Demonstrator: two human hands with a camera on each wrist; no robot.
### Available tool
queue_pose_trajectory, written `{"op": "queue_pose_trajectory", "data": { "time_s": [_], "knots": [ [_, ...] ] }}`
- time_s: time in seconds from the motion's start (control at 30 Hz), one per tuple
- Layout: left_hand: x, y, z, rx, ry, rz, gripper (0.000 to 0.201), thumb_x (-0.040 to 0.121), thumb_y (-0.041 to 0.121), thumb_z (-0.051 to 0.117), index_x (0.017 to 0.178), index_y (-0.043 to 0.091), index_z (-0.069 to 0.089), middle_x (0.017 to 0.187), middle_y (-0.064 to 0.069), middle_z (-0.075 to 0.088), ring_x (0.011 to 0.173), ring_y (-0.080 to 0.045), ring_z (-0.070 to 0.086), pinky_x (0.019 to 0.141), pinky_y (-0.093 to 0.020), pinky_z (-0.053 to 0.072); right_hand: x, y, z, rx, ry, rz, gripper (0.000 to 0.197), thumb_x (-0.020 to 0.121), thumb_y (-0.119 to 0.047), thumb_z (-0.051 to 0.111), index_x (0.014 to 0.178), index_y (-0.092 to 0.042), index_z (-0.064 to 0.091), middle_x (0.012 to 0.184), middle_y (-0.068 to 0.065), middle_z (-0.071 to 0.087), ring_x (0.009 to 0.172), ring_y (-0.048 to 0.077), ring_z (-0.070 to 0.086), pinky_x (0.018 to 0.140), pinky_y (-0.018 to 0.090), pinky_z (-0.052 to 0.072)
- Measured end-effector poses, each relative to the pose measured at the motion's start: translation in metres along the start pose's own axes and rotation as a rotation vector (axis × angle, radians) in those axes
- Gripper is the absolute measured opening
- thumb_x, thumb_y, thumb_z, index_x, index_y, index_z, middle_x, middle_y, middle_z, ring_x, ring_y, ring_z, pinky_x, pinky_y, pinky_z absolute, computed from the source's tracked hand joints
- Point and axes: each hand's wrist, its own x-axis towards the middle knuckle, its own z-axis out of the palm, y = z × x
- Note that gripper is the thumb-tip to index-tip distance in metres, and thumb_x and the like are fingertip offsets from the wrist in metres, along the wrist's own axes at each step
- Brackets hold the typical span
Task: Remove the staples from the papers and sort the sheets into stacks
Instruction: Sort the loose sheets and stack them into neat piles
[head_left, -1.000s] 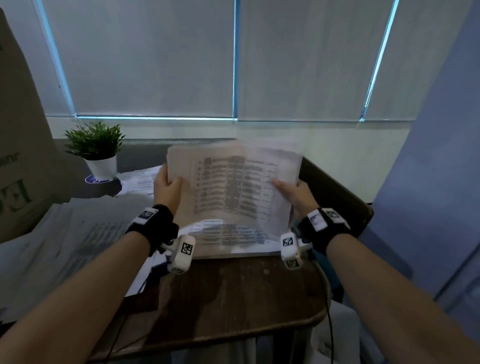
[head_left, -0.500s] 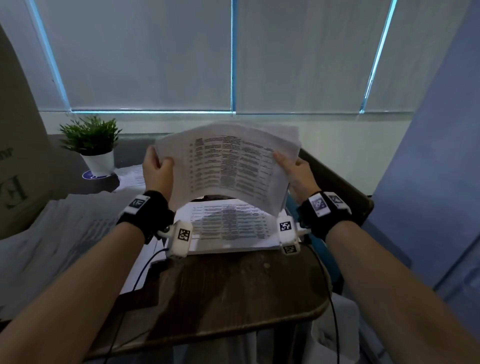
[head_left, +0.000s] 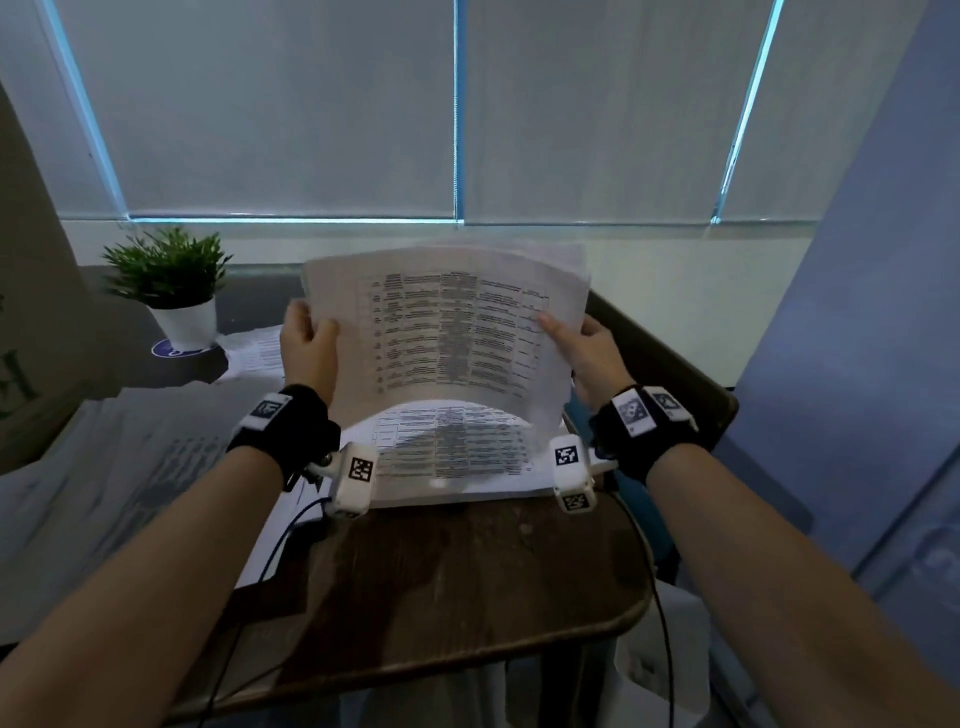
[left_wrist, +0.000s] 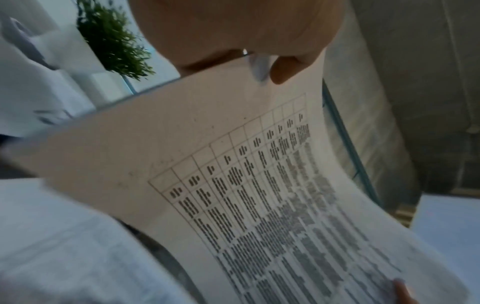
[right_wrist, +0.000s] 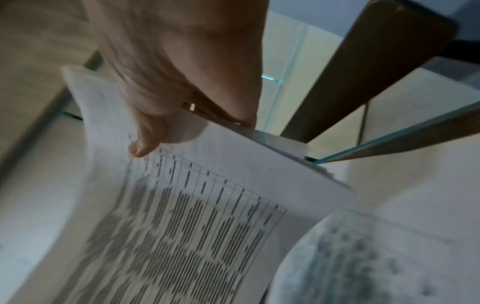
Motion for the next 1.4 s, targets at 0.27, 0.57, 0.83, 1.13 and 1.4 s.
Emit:
{"op": "queue_pose_trajectory", "data": {
  "time_s": [0.27, 0.57, 0.83, 1.13, 1.4],
  "knots": [
    [-0.012, -0.025, 0.0, 0.04, 0.011, -0.156, 0.032, 0.086, 0.008, 0.053, 0.118, 0.011, 0.056, 0.104, -0.007, 0.061, 0.095, -0.027, 0.058, 0.078, -0.035, 0.044, 0.001, 0.024, -0.015, -0.264, 0.166, -0.147, 0.089, 0.076, -0.019, 0.083, 0.146, -0.03, 0.029, 0.129, 0.006, 0.057, 0.116, 0.022, 0.058, 0.098, 0.041, 0.05],
    [-0.005, -0.029, -0.003, 0.06, -0.065, -0.173, 0.028, 0.085, 0.005, 0.05, 0.11, 0.016, 0.057, 0.106, -0.011, 0.064, 0.098, -0.031, 0.06, 0.079, -0.041, 0.049, 0.023, -0.02, -0.017, -1.306, 0.072, -0.704, 0.047, 0.098, -0.031, 0.055, 0.143, -0.03, 0.042, 0.126, 0.002, 0.058, 0.091, 0.018, 0.063, 0.075, 0.034, 0.057],
    [-0.004, -0.034, -0.003, 0.032, -0.058, -0.174, 0.028, 0.085, 0.01, 0.05, 0.11, 0.021, 0.058, 0.107, -0.009, 0.065, 0.098, -0.03, 0.062, 0.088, -0.053, 0.05, 0.026, -0.026, -0.014, -0.878, 0.068, -0.473, 0.026, 0.095, -0.024, 0.061, 0.12, -0.018, 0.062, 0.107, 0.001, 0.065, 0.098, 0.009, 0.058, 0.091, 0.03, 0.051],
    [-0.008, -0.038, -0.003, -0.022, -0.054, -0.223, 0.027, 0.091, 0.006, 0.046, 0.114, 0.019, 0.053, 0.103, -0.005, 0.062, 0.096, -0.028, 0.061, 0.079, -0.042, 0.051, 0.024, -0.027, -0.01, -0.749, 0.098, -0.36, 0.038, 0.091, -0.022, 0.068, 0.125, -0.012, 0.053, 0.113, 0.0, 0.059, 0.106, 0.015, 0.057, 0.094, 0.03, 0.049],
    [0.0, -0.004, -0.001, -0.129, -0.008, -0.065, 0.03, 0.091, 0.003, 0.037, 0.111, 0.021, 0.052, 0.09, 0.007, 0.058, 0.078, -0.009, 0.053, 0.064, -0.023, 0.04, 0.013, -0.014, -0.016, -0.206, -0.004, -0.002, 0.037, 0.078, -0.031, 0.077, 0.108, -0.011, 0.069, 0.107, 0.008, 0.074, 0.108, 0.033, 0.066, 0.089, 0.044, 0.054]
  ]
}}
